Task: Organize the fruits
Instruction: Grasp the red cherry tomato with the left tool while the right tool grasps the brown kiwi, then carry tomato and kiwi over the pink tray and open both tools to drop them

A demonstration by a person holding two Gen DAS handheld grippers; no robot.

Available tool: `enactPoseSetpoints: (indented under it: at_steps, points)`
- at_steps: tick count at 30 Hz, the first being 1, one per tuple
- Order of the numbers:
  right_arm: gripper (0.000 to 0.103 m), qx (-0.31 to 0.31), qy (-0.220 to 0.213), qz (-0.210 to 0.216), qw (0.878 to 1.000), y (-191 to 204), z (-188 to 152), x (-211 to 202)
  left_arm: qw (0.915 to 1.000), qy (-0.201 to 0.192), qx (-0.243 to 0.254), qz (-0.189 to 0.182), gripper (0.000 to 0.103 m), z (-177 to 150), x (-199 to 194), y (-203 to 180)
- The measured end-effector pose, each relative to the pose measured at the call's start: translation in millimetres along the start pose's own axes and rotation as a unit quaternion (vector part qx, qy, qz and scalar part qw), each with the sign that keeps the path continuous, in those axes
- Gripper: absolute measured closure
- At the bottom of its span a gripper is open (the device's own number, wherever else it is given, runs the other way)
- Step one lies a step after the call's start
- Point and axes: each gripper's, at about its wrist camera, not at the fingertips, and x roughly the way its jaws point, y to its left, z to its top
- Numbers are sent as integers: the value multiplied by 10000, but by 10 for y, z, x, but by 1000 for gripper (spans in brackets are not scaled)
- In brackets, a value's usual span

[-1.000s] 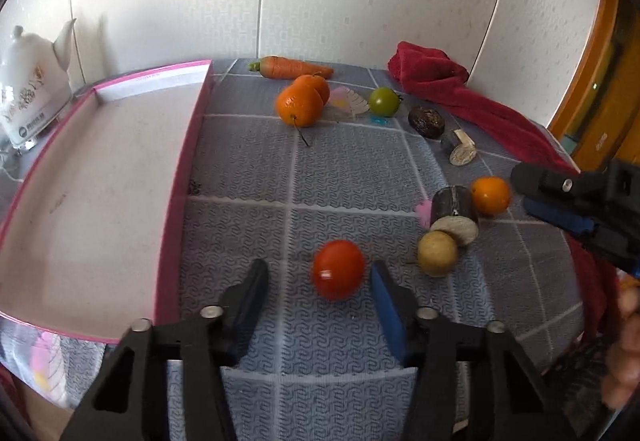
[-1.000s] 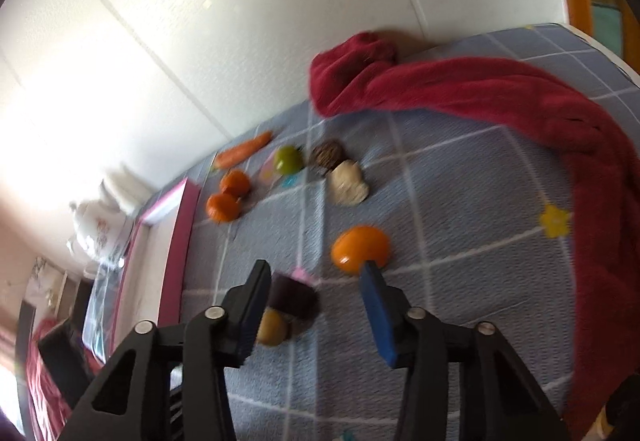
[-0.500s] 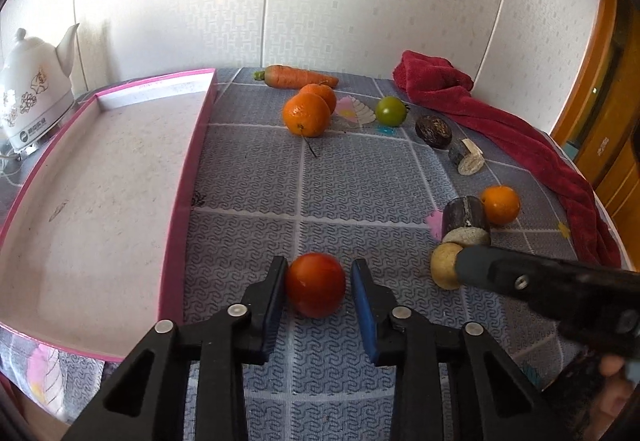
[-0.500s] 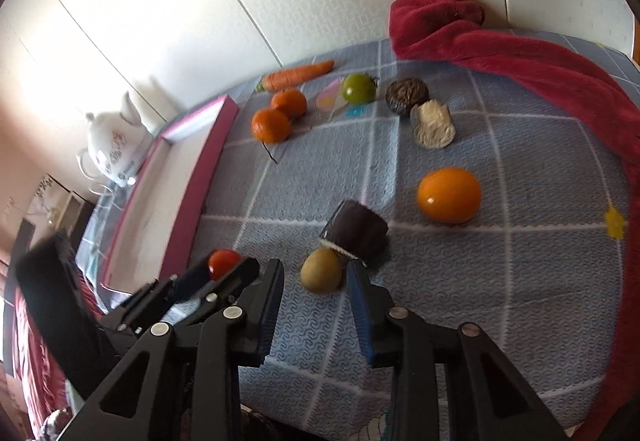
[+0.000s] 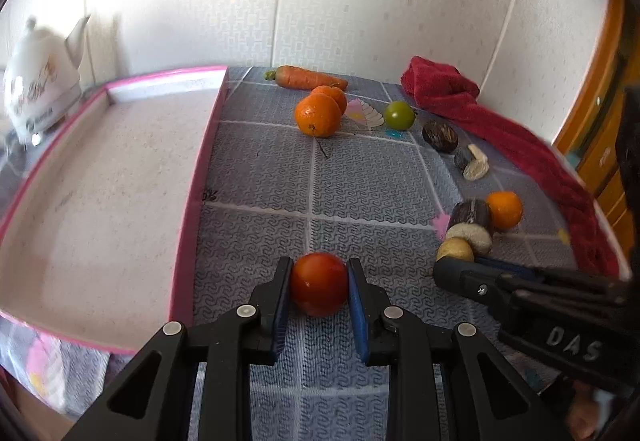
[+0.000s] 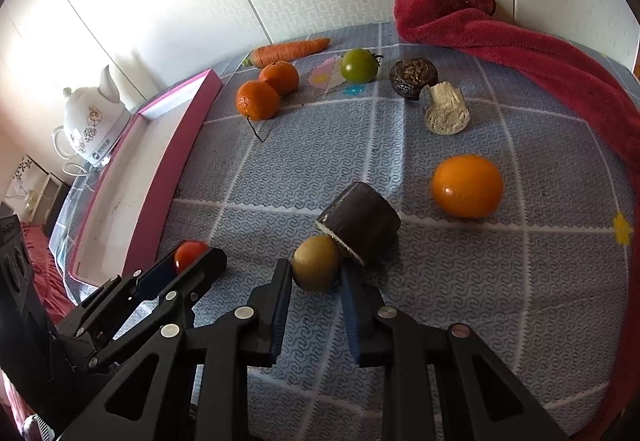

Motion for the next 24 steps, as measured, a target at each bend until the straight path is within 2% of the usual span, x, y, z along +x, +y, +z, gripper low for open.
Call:
enactPoseSetpoints:
  at_steps: [18,24]
  points:
    - [79,-521,-171,-395,9977,149,-50,15,9984,-541,-32,146,77,65,-335,14]
    - [79,-716,-213,-345,9966,263,-61,15,9974,-693,-111,175,77,104,-433,50]
